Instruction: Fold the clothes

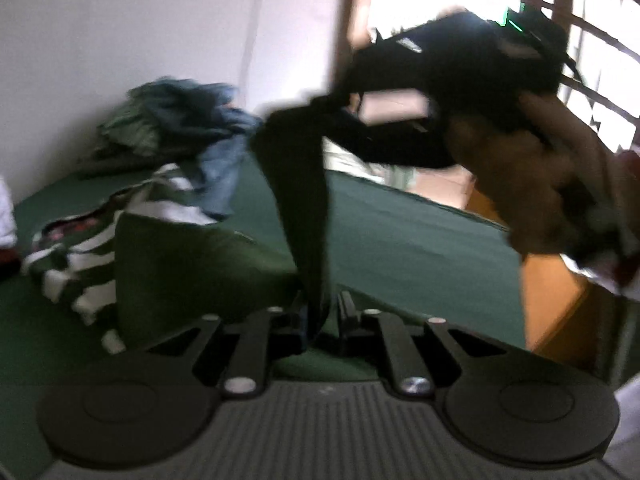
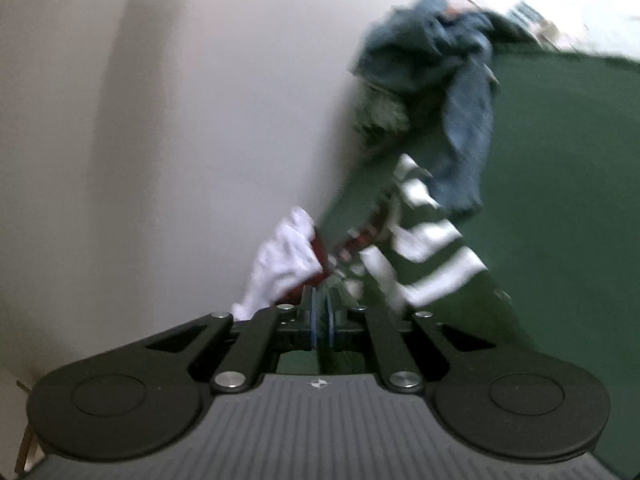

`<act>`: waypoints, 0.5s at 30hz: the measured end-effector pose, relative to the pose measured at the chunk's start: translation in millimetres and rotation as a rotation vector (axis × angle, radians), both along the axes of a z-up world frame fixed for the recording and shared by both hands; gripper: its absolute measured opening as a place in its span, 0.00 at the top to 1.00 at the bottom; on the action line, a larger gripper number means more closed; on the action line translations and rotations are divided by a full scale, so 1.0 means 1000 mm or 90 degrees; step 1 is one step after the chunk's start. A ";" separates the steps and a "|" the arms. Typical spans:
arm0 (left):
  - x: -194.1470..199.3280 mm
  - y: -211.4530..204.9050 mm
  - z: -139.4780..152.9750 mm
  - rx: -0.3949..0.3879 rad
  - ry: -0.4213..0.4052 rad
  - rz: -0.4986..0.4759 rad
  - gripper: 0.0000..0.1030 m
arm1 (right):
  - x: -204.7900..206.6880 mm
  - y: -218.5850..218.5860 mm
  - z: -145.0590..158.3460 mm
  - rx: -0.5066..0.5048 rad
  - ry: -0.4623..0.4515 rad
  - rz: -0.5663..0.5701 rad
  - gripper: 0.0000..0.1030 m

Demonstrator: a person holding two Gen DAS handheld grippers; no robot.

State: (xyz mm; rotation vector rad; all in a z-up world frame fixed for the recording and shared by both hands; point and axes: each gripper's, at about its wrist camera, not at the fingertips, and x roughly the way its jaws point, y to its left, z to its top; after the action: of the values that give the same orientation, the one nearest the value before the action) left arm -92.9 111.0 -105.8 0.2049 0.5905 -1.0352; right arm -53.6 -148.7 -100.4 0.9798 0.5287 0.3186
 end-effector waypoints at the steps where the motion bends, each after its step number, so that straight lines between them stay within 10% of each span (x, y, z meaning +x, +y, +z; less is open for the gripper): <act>1: -0.003 -0.002 0.002 0.000 -0.008 -0.009 0.89 | 0.000 0.002 0.006 -0.011 -0.011 -0.006 0.94; 8: 0.002 0.010 0.019 -0.032 -0.043 0.028 0.61 | -0.014 0.001 0.027 -0.053 -0.068 -0.044 0.94; 15: 0.013 0.040 0.026 -0.048 0.018 0.038 0.68 | -0.036 -0.002 0.037 -0.067 -0.101 -0.081 0.94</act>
State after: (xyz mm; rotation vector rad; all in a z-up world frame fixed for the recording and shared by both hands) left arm -80.0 150.7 -80.0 0.1048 0.5791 -1.0016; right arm -89.6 -150.4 -63.4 0.8736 0.3348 0.2499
